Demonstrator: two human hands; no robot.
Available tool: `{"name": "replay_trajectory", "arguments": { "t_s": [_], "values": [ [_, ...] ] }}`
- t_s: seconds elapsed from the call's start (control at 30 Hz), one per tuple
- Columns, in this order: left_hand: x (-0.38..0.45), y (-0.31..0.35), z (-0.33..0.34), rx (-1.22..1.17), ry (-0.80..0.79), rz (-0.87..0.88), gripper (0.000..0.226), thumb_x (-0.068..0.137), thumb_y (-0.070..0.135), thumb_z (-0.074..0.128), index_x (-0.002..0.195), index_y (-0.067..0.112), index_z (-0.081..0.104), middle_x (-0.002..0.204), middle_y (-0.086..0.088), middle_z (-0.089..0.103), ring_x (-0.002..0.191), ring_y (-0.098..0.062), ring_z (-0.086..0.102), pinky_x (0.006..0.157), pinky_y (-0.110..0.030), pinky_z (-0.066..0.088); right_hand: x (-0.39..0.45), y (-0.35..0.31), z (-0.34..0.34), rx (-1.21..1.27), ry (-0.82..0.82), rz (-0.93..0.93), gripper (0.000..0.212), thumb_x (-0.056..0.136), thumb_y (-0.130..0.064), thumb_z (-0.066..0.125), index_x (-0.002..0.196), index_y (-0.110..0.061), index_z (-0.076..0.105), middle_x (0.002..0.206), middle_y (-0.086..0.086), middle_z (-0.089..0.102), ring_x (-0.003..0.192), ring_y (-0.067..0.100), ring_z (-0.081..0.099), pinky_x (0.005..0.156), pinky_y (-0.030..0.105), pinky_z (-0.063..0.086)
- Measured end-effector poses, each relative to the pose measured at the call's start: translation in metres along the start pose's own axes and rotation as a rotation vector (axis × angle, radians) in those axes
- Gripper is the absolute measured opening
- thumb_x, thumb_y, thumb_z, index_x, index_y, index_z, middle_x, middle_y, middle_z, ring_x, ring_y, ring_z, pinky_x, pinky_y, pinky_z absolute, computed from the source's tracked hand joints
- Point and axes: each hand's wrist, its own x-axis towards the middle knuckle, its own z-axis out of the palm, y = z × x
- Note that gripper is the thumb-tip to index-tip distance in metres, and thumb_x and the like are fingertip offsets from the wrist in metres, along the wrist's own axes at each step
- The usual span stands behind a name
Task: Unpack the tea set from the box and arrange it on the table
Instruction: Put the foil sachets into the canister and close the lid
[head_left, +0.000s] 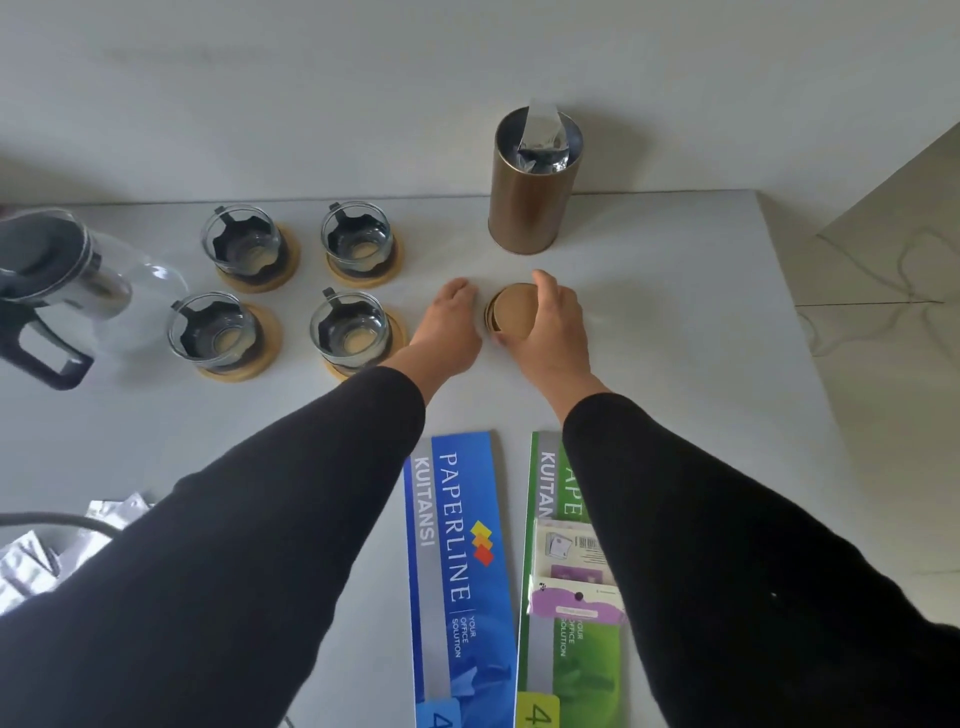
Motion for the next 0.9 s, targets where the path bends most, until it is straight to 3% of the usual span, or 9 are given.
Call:
{"name": "replay_trajectory", "arguments": {
  "t_s": [0.13,0.23,0.5,0.73,0.83,0.9],
  "values": [
    [-0.011,0.003,-0.011,-0.026,-0.028,-0.025,0.054,0.097,0.005,0.037,0.149,0.007,0.026,0.155,-0.01,0.024,0.143,-0.025,0.024,0.115,-0.03,0.021,-0.009,-0.009,-0.011,-0.061,0.029,0.025,0.081,0.079,-0.03,0.072,0.145,-0.015,0.027,0.137,0.012,0.039,0.126,0.028,0.038,0.096,0.037,0.039],
    [-0.027,0.003,-0.02,-0.062,-0.024,-0.013,0.051,0.099,0.007,0.036,0.149,0.009,0.028,0.153,-0.012,0.028,0.142,-0.026,0.027,0.114,-0.031,0.023,-0.023,-0.024,-0.023,-0.085,0.046,0.051,0.07,0.085,-0.02,0.062,0.145,-0.014,0.026,0.138,0.013,0.037,0.127,0.03,0.037,0.097,0.039,0.039],
    [-0.097,-0.018,-0.07,-0.087,0.082,0.146,0.047,0.1,0.007,0.036,0.146,0.009,0.035,0.149,-0.011,0.036,0.138,-0.025,0.033,0.11,-0.028,0.027,-0.099,-0.076,-0.02,-0.046,0.085,0.117,0.059,0.086,-0.023,0.06,0.138,-0.013,0.035,0.143,0.013,0.034,0.128,0.031,0.037,0.103,0.041,0.038],
    [-0.19,-0.126,-0.105,-0.164,0.237,0.174,0.037,0.096,0.013,0.043,0.131,0.014,0.055,0.127,-0.006,0.061,0.118,-0.023,0.057,0.1,-0.031,0.042,-0.195,-0.142,0.045,0.023,-0.001,0.159,0.051,0.087,-0.026,0.058,0.133,-0.011,0.043,0.134,0.013,0.041,0.123,0.03,0.043,0.102,0.038,0.039],
    [-0.226,-0.193,-0.109,-0.19,0.31,0.045,0.037,0.096,0.022,0.048,0.132,0.015,0.054,0.128,-0.003,0.06,0.12,-0.021,0.055,0.101,-0.031,0.04,-0.23,-0.162,0.081,-0.028,-0.128,0.186,0.057,0.088,-0.034,0.058,0.137,-0.011,0.039,0.135,0.016,0.04,0.125,0.031,0.041,0.1,0.037,0.038],
    [-0.247,-0.237,-0.109,-0.143,0.376,-0.12,0.041,0.096,0.033,0.049,0.134,0.018,0.05,0.139,-0.003,0.048,0.129,-0.022,0.045,0.107,-0.039,0.034,-0.246,-0.171,0.099,-0.031,-0.194,0.231,0.063,0.088,-0.041,0.056,0.139,-0.011,0.035,0.137,0.017,0.038,0.127,0.033,0.038,0.101,0.039,0.038]
  ]
}}
